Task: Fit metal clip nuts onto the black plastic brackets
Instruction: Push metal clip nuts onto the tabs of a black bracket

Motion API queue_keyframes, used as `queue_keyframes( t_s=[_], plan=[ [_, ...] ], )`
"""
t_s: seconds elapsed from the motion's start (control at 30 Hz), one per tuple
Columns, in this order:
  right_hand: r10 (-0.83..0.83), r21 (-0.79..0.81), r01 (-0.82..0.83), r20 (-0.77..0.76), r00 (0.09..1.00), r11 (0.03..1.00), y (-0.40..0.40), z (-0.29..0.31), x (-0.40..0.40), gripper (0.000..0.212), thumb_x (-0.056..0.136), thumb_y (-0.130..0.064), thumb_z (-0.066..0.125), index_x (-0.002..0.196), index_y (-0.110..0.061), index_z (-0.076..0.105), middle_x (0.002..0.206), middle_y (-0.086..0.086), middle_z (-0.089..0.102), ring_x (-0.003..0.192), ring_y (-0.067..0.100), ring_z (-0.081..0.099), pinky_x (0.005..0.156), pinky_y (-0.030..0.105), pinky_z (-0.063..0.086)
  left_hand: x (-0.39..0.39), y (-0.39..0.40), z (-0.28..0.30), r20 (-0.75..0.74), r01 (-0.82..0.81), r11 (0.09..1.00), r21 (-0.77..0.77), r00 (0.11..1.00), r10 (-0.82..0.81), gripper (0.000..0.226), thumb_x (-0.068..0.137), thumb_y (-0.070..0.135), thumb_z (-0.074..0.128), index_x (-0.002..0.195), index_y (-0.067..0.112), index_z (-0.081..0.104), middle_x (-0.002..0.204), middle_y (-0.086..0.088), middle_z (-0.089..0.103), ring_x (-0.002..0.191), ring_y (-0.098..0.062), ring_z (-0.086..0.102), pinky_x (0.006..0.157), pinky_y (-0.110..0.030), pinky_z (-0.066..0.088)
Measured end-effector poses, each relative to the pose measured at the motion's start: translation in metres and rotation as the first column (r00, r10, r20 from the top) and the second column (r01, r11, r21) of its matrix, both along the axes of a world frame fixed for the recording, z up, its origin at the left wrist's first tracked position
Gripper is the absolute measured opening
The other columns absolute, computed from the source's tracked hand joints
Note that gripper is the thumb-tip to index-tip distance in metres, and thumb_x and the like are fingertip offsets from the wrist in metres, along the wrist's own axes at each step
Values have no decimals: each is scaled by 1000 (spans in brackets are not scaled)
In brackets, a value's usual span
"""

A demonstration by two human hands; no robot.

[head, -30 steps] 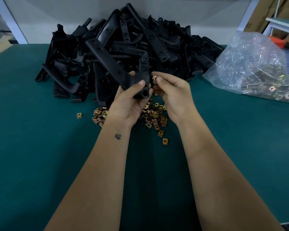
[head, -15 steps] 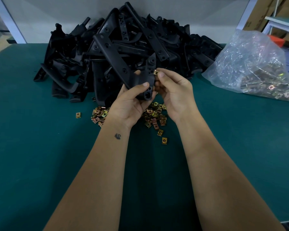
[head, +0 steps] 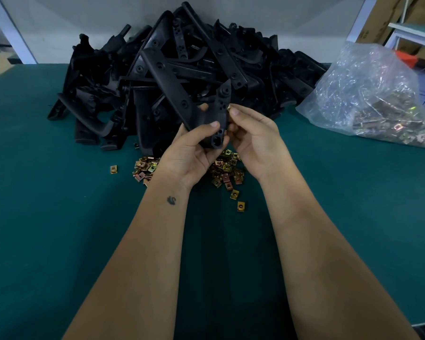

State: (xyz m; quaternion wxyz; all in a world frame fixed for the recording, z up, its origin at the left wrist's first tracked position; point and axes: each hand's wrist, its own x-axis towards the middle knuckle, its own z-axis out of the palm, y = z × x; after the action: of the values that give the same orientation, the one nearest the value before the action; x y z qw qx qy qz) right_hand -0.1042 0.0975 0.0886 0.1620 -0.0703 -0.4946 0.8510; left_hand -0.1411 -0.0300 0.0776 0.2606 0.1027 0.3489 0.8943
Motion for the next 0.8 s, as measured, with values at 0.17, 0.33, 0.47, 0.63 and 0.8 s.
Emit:
queue_keyframes(
  t_s=[0.17, 0.33, 0.47, 0.63, 0.8],
  plan=[
    [31, -45, -30, 22, 999, 999, -1, 0, 0, 21, 93, -5, 59, 112, 1, 64, 94, 9, 64, 76, 14, 53, 76, 27, 46, 1, -1, 1, -11, 27, 1000, -11, 1000, -27, 36, 90, 0, 62, 122, 16, 57, 96, -4, 76, 84, -18, 74, 65, -23, 58],
    [41, -42, -40, 31, 999, 998, -3, 2, 0, 15, 91, -4, 60, 105, -2, 65, 82, 4, 63, 71, 11, 51, 70, 24, 46, 4, 2, 2, -21, -3, 998, -69, 1000, 2, 34, 81, 23, 71, 113, 20, 62, 93, -1, 76, 83, -15, 73, 61, -21, 57],
    [36, -26, -35, 39, 999, 999, -4, 2, 0, 13, 91, -4, 60, 103, -2, 65, 75, 2, 59, 68, 11, 50, 68, 25, 45, 2, 1, 1, -42, -30, 994, -109, 999, 26, 23, 85, 23, 70, 107, 25, 64, 94, 2, 76, 83, -13, 73, 62, -23, 57],
    [26, 28, -27, 33, 999, 999, -3, 3, 1, 7, 90, -2, 59, 91, -5, 66, 71, 1, 58, 66, 11, 49, 64, 26, 44, 0, 0, 0, -38, -31, 989, -143, 999, 25, 19, 89, 20, 70, 107, 26, 65, 98, 3, 76, 85, -12, 73, 63, -24, 56],
    [22, 56, -24, 42, 999, 998, -4, 3, -1, 17, 89, 1, 61, 76, -10, 65, 63, -2, 56, 60, 8, 49, 61, 24, 43, -1, -2, 0, -2, -39, 989, -146, 999, 39, 15, 89, 18, 70, 103, 24, 67, 95, 2, 76, 82, -13, 72, 60, -24, 55]
  ],
)
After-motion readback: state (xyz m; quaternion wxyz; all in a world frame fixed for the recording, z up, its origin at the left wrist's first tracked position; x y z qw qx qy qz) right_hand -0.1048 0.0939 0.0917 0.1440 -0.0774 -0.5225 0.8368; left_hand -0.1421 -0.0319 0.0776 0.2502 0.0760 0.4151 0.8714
